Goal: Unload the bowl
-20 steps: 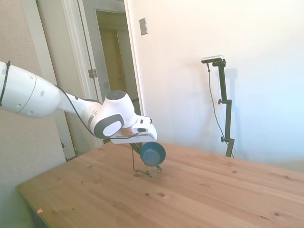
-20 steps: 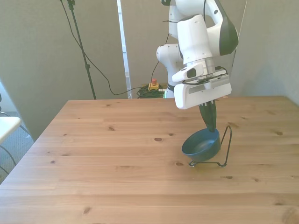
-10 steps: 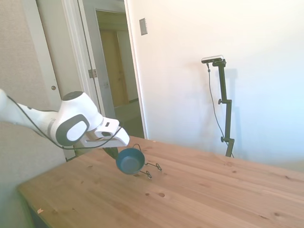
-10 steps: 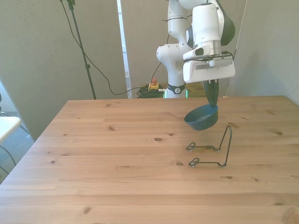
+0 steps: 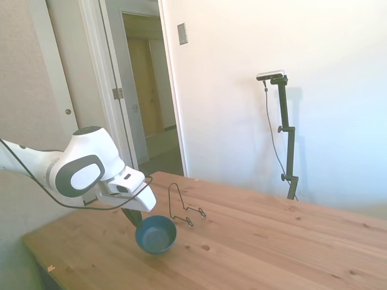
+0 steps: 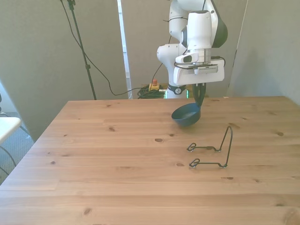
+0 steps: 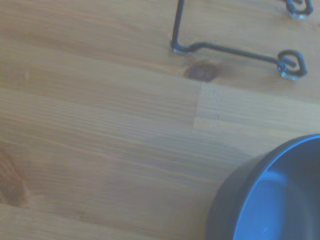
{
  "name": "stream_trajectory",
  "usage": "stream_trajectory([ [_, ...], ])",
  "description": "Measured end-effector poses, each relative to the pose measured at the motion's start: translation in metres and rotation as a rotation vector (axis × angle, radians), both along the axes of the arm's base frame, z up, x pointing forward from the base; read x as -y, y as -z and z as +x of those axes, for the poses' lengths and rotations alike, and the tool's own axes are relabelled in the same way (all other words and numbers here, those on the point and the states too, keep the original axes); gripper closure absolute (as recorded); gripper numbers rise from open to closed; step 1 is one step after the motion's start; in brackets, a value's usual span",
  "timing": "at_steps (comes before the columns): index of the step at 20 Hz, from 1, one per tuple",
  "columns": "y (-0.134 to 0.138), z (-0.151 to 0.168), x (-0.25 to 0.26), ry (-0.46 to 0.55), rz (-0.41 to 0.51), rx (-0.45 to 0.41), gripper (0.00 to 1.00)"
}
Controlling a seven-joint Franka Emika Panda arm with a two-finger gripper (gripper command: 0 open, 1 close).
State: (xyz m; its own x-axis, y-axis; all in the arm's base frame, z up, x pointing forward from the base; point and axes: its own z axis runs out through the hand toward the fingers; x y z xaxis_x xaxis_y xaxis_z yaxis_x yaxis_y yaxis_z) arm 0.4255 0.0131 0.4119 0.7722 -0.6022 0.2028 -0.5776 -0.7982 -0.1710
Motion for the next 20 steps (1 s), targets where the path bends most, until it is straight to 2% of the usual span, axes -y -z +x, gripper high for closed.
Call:
stream_trajectory([
  [3,0.011,0.009,0.007,0.031,0.011,-0.042,1.00],
  [4,0.014,0.012,0.009,0.036,0.015,-0.055,0.00],
  [9,0.015,0.021,0.015,0.048,0.028,-0.097,0.00],
  [20,0.009,0.019,0.014,0.052,0.000,-0.099,0.00],
])
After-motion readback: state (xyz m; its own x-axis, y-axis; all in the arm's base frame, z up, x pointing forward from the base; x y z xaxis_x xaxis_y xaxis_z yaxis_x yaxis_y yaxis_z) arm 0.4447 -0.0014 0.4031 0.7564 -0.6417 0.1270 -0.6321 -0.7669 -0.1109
